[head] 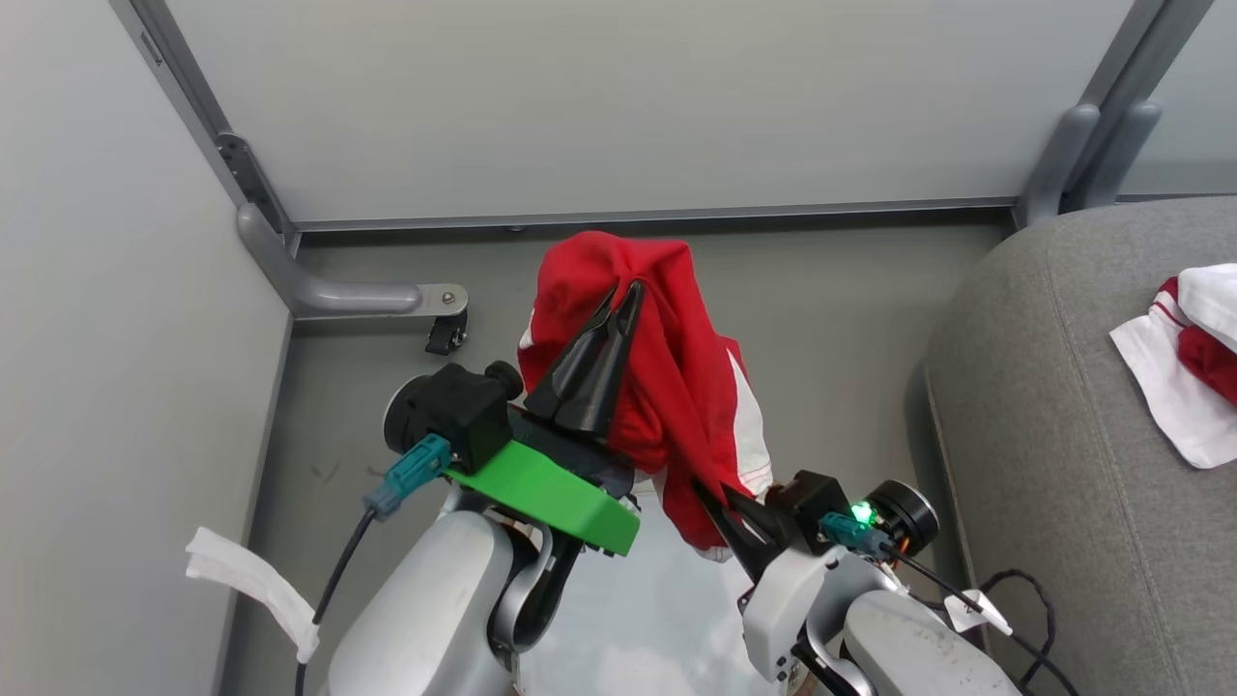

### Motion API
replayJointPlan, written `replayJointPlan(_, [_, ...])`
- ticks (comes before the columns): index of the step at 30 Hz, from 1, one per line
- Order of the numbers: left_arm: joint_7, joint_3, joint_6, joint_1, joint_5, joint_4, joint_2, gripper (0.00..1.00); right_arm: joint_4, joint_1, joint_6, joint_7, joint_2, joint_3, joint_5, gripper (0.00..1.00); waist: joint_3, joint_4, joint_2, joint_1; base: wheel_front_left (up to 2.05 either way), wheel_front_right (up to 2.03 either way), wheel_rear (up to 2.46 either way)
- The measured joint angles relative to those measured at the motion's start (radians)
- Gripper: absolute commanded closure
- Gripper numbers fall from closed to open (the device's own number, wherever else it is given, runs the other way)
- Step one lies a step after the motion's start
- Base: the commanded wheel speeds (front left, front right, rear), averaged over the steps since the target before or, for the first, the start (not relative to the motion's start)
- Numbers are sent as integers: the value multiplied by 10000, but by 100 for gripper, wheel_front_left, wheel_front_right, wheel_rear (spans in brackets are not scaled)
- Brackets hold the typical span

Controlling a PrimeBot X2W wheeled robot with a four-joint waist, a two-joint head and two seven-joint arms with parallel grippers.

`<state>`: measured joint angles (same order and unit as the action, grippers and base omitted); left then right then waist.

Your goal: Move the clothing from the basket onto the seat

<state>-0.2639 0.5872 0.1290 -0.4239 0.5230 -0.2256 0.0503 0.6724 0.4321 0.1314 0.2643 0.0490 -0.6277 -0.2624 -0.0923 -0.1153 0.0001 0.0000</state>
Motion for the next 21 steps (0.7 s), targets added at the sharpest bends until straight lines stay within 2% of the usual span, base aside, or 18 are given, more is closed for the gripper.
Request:
replayJointPlan(17, [2, -581, 0, 371, -320, -548, -13, 100, -268, -1119, 0, 2, -13, 1559, 594, 100, 46, 1102, 0, 0, 0, 0, 0])
replayJointPlan(18, [2, -606, 0, 385, -316, -616, -12, 76, -337, -1170, 0, 0, -17, 1655, 631, 100, 52, 1155, 0, 0, 0, 0, 0])
replayJointPlan(19, [0, -614, 0, 408, -291, -702, -10, 16, -435, -1219, 0, 0, -17, 1781, 669, 100, 57, 1220, 0, 0, 0, 0, 0])
replayJointPlan(20, [2, -648, 0, 453, -263, -755, -12, 0, -520, -1272, 0, 2, -15, 1910, 706, 100, 61, 1291, 0, 0, 0, 0, 0])
replayJointPlan(21, [0, -700, 0, 462, -267, -782, -12, 0, -591, -1337, 0, 0, -13, 2029, 727, 100, 66, 1363, 0, 0, 0, 0, 0])
